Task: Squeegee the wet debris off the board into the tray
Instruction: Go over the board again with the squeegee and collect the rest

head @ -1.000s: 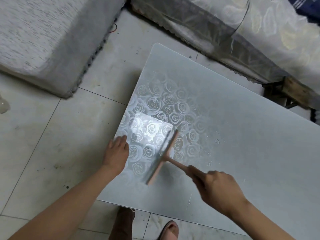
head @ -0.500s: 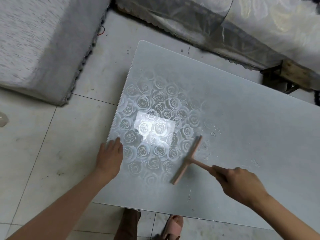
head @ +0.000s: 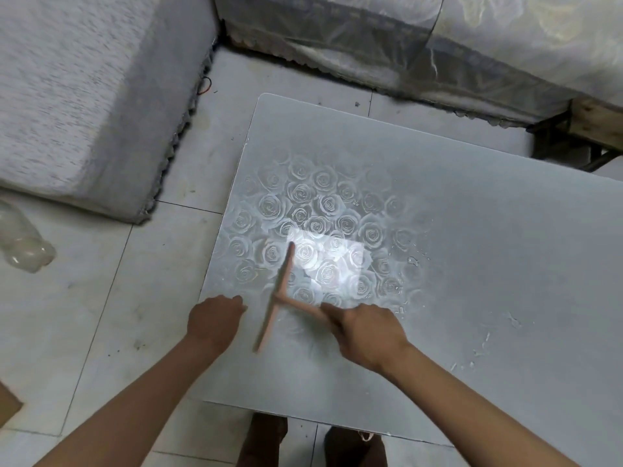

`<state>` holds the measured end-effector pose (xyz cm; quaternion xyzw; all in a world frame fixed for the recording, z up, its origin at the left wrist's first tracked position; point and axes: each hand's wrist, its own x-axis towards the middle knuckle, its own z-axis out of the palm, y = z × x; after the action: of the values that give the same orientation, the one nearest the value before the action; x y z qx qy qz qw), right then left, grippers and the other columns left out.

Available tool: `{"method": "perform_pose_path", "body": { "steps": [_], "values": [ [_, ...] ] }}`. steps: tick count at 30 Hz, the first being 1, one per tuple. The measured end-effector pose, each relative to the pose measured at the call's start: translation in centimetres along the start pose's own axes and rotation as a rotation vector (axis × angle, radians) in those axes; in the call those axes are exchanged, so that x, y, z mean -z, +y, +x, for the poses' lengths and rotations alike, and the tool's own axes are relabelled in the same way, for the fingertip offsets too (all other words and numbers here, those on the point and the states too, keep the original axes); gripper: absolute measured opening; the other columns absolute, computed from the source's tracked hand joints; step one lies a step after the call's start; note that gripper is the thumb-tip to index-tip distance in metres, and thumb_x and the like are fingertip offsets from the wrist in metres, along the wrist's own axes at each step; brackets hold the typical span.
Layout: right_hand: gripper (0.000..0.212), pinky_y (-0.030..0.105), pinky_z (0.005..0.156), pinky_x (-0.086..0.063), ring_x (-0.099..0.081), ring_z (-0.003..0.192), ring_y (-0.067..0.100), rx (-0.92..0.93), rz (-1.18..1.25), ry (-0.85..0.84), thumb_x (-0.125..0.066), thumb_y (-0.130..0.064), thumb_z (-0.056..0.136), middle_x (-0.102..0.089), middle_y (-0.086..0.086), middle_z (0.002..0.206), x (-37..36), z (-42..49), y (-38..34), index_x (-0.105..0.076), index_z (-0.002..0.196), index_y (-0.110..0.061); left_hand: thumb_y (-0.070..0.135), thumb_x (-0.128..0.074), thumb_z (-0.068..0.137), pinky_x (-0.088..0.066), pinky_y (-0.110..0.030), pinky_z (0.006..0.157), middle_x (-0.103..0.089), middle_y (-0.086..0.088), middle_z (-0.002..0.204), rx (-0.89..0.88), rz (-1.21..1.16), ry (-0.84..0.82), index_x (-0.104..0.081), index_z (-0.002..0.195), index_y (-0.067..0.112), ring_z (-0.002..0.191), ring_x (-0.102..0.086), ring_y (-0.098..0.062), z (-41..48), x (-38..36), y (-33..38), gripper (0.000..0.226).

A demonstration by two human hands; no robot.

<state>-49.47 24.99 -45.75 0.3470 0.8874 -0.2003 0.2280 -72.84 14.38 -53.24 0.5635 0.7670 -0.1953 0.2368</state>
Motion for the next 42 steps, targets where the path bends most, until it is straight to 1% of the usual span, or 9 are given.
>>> {"method": "perform_pose_path", "body": {
  "steps": [6, 11, 13, 16, 19, 22, 26, 34, 42],
  "values": [
    [0.04, 0.034, 0.07, -0.049, -0.065, 0.089, 0.026, -0.225, 0.009, 0.022, -0.022, -0.058, 0.096, -0.07, -0.002, 0.097, 0.0, -8.3, 14.5, -0.035, 0.133, -0.049, 0.052, -0.026, 0.1, -0.042, -0.025, 0.071, -0.068, 0.003, 0.102, 0.104, -0.006, -0.096, -0.069, 0.101, 0.031, 0.094, -0.066, -0.017, -0.2, -0.6, 4.1, 0.048],
    [0.033, 0.032, 0.056, -0.037, -0.065, 0.079, 0.027, -0.116, -0.132, 0.051, -0.027, -0.045, 0.098, -0.068, 0.001, 0.085, 1.8, -9.9, 16.8, -0.041, 0.128, -0.04, 0.041, -0.026, 0.101, -0.044, -0.026, 0.072, -0.067, 0.0, 0.105, 0.198, -0.022, -0.08, -0.066, 0.105, 0.022, 0.095, -0.065, -0.02, -0.8, -1.0, 9.1, 0.043],
    [0.033, 0.032, 0.056, -0.034, -0.065, 0.077, 0.031, -0.035, -0.084, 0.099, -0.038, -0.037, 0.095, -0.068, 0.004, 0.083, 2.1, -9.6, 15.9, -0.041, 0.129, -0.037, 0.027, -0.041, 0.094, -0.046, -0.03, 0.082, -0.053, -0.001, 0.129, 0.177, -0.012, -0.102, -0.049, 0.127, 0.019, 0.111, -0.056, -0.021, -0.6, -1.4, 11.5, 0.035],
    [0.036, 0.028, 0.056, -0.029, -0.064, 0.078, 0.033, 0.084, -0.003, 0.097, -0.044, -0.026, 0.091, -0.066, 0.009, 0.087, 1.5, -7.1, 14.0, -0.045, 0.127, -0.031, 0.02, -0.046, 0.087, -0.039, -0.035, 0.099, -0.017, -0.006, 0.155, 0.139, 0.023, -0.132, -0.025, 0.144, 0.013, 0.131, -0.037, -0.023, 0.2, -1.9, 14.0, 0.061],
    [0.037, 0.027, 0.048, -0.017, -0.06, 0.074, 0.03, 0.118, 0.01, 0.056, -0.043, -0.02, 0.092, -0.062, 0.007, 0.087, 0.0, -5.6, 14.3, -0.046, 0.128, -0.025, 0.022, -0.043, 0.09, -0.02, -0.043, 0.116, 0.001, -0.006, 0.16, 0.176, 0.048, -0.222, -0.015, 0.149, 0.012, 0.145, -0.014, -0.023, 1.3, -2.4, 16.3, 0.067],
    [0.041, 0.029, 0.055, -0.029, -0.062, 0.076, 0.029, 0.049, 0.054, 0.055, -0.044, -0.022, 0.089, -0.064, 0.006, 0.088, -1.7, -7.5, 18.3, -0.043, 0.128, -0.031, 0.022, -0.041, 0.093, -0.013, -0.048, 0.118, 0.005, -0.009, 0.16, 0.226, 0.038, -0.328, -0.014, 0.15, 0.01, 0.147, -0.008, -0.021, 2.2, -2.7, 17.5, 0.065],
    [0.037, 0.032, 0.06, -0.044, -0.064, 0.078, 0.025, -0.082, 0.096, 0.073, -0.035, -0.038, 0.094, -0.067, -0.002, 0.086, -2.6, -12.7, 24.5, -0.036, 0.131, -0.041, 0.023, -0.044, 0.092, -0.015, -0.05, 0.117, 0.004, -0.008, 0.16, 0.244, 0.019, -0.366, -0.021, 0.148, 0.012, 0.146, -0.014, -0.02, 3.0, -2.6, 17.3, 0.062],
    [0.036, 0.032, 0.054, -0.038, -0.062, 0.069, 0.027, -0.047, 0.081, 0.209, -0.03, -0.043, 0.099, -0.064, 0.0, 0.075, -0.4, -13.9, 22.0, -0.038, 0.134, -0.041, 0.008, -0.038, 0.09, -0.021, -0.052, 0.113, -0.001, -0.006, 0.161, 0.223, -0.049, -0.378, -0.034, 0.142, 0.015, 0.142, -0.025, -0.024, 3.4, -2.2, 16.6, 0.053],
    [0.025, 0.031, 0.051, -0.031, -0.05, 0.06, 0.024, 0.212, 0.159, 0.127, -0.033, -0.04, 0.1, -0.056, -0.001, 0.072, 0.5, -7.6, 15.1, -0.051, 0.114, -0.03, 0.007, -0.043, 0.092, -0.038, -0.034, 0.105, -0.033, -0.004, 0.154, 0.137, -0.407, 0.045, -0.047, 0.139, 0.011, 0.135, -0.042, -0.026, 0.9, -3.6, 11.7, 0.047]
  ]
}}
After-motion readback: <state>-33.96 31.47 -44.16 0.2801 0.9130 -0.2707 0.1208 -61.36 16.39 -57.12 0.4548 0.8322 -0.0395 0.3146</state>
